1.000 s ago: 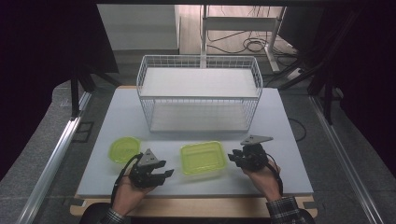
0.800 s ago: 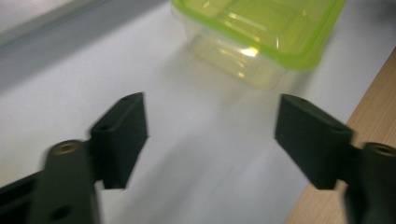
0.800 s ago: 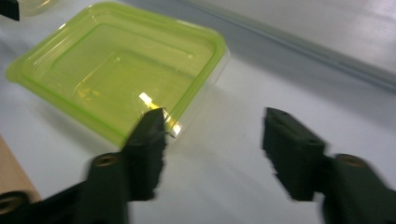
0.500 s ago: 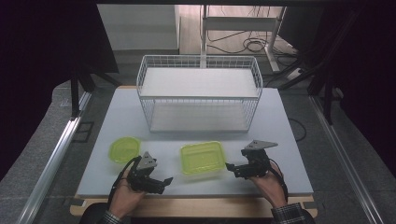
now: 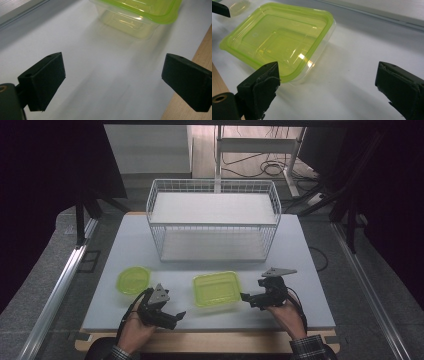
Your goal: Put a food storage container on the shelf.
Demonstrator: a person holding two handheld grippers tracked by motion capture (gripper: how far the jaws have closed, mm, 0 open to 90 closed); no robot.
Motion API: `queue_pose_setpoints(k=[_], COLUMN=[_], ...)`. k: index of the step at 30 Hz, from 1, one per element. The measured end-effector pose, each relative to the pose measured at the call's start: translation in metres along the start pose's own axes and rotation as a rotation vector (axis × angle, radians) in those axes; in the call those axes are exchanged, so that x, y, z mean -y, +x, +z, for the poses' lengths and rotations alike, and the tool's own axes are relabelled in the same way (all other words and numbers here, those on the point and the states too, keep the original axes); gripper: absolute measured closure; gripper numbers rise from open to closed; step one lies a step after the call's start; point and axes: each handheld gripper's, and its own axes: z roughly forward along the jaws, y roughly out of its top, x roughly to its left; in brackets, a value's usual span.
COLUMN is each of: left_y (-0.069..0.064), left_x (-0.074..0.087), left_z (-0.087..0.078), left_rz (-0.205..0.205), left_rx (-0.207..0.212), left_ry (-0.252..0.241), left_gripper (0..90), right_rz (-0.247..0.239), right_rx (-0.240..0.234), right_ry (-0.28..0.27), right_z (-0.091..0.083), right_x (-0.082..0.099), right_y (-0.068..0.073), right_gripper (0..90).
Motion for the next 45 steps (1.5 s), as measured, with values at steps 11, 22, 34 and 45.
queue_pose_setpoints(k=[11, 22, 34, 45], left_y=[0.0, -0.003, -0.004, -0.003], left_x=[0.0, -0.001, -0.001, -0.001], left_z=[0.003, 0.005, 0.004, 0.001], left_rz=[0.017, 0.044, 0.062, 0.053], left_rx=[-0.001, -0.001, -0.008, -0.025], left_ry=[0.019, 0.028, 0.023, 0.002], left_gripper=[5.7, 6.1, 6.3, 6.3], right_rz=[0.118, 0.262, 0.472, 0.458], right_rx=[-0.075, -0.162, -0.295, -0.319], right_ry=[0.038, 0.08, 0.114, 0.095], right_z=[0.011, 0.029, 0.043, 0.039], right_x=[-0.019, -0.029, -0.028, -0.031], right_y=[-0.003, -0.014, -0.03, -0.026], right_gripper=[27.6, 51.3, 77.8, 80.2])
